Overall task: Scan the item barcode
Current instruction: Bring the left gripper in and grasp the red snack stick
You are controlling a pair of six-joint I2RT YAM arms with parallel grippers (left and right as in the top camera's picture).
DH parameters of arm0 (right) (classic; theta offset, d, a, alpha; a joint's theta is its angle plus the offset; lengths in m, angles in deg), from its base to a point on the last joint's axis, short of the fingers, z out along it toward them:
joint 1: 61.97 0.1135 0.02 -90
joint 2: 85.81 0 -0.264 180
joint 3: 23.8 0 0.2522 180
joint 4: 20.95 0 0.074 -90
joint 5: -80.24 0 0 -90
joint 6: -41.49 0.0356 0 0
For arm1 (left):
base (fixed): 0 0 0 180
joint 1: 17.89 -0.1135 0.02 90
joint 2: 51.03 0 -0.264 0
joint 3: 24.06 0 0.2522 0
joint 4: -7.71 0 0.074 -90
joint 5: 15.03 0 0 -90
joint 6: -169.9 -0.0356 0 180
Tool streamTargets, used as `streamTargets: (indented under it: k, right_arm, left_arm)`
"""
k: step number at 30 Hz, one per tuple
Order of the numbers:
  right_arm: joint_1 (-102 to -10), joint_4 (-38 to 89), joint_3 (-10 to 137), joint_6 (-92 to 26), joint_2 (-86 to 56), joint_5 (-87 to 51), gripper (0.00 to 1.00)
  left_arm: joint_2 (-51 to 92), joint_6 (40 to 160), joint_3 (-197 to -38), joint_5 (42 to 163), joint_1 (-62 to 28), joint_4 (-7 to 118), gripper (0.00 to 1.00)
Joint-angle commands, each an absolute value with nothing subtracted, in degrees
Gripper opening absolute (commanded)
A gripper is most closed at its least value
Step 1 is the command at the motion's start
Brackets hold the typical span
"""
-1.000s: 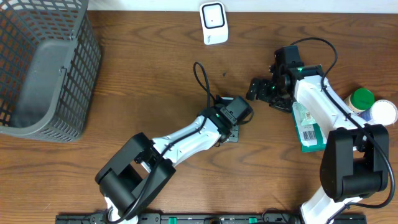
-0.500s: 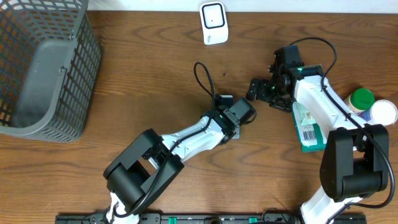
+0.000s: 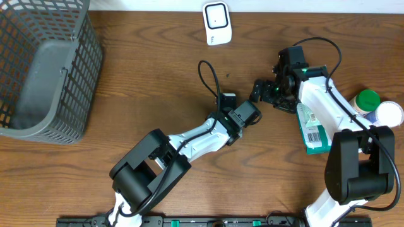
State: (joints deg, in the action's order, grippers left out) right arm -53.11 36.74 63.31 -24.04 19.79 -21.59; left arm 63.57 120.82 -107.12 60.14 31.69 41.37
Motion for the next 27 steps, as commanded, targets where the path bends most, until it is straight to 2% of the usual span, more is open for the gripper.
streamTargets:
  k: [1, 11, 17, 24, 27]
  right_arm:
    - [-52.8, 36.7, 63.0, -25.0, 19.7, -21.8, 0.99]
    - [-52.8, 36.8, 63.0, -25.0, 19.7, -21.8, 0.99]
    - [-52.8, 37.1, 63.0, -25.0, 19.7, -21.8, 0.99]
    - [-52.8, 37.2, 63.0, -26.1, 19.7, -21.8, 0.99]
    - [-53.1, 37.2, 63.0, -26.8, 19.7, -21.3, 0.99]
  left_arm:
    - [66.4, 114.7, -106.4, 56.4, 31.4, 44.5, 0.43]
    - [66.0, 110.6, -106.4, 53.3, 31.4, 48.3, 0.43]
    - [66.4, 110.6, -106.4, 58.8, 31.4, 48.0, 0.47]
    - [67.2, 110.6, -106.4, 59.7, 29.9, 47.7, 0.50]
    - [66.5, 110.6, -106.4, 64.9, 28.2, 47.5, 0.51]
